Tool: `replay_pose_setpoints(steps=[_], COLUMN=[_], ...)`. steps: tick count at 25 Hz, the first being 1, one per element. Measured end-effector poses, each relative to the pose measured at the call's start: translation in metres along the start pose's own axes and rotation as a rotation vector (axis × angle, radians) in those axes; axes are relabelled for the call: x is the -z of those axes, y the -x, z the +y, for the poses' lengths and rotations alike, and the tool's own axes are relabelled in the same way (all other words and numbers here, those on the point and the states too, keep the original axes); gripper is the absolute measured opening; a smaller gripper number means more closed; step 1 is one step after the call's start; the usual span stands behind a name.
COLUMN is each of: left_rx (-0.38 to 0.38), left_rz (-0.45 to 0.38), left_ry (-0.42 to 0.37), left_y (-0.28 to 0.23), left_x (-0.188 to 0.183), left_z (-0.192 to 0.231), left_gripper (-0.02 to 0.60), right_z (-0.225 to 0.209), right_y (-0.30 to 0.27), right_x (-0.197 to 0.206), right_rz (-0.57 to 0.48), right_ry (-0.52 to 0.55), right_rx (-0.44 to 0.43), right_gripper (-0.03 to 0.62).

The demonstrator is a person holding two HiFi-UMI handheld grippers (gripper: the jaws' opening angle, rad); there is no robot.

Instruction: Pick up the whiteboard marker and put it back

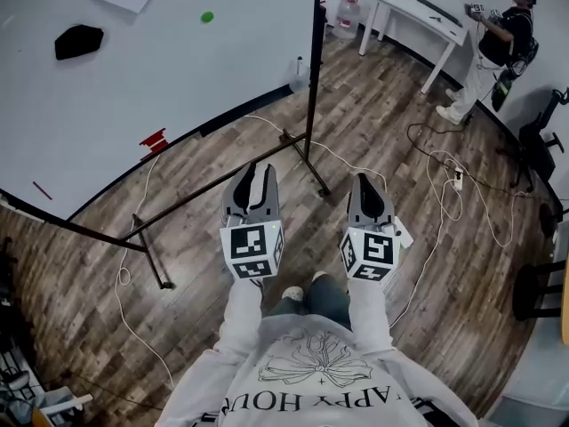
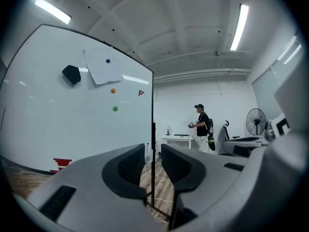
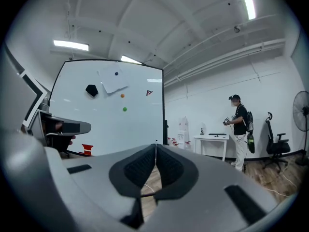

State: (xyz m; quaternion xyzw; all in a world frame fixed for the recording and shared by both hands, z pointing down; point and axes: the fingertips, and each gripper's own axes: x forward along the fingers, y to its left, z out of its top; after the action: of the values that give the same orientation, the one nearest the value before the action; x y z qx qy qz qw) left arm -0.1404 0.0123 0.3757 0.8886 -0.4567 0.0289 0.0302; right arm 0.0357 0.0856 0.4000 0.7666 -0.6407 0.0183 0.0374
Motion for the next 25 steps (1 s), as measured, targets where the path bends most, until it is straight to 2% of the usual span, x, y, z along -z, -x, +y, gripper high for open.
replay_pose_setpoints(steps=[9, 17, 25], left_rx=[-0.031, -0.072, -0.135], left_rz=[0.041, 0.037, 0.047], left_ry=[0.007, 0.025, 0.033], left_y=[-0.090, -0.203, -0.289], left_x=[0.016, 0.004, -0.002], left_z=[0.011, -0.008, -0.014], left_gripper=[0.086, 0.086, 0.089], right_z=[-0.023, -0.089, -0.128], right_y=[-0.092, -0.199, -0.284], right_x=[0.013, 0.000, -0.012], right_rz=[0.024, 0.005, -0.004], right_ry=[-0.003, -0.008, -0.011], right_rx=[-0.043, -0.116, -0.209], right_gripper=[0.005, 0.006, 0.006])
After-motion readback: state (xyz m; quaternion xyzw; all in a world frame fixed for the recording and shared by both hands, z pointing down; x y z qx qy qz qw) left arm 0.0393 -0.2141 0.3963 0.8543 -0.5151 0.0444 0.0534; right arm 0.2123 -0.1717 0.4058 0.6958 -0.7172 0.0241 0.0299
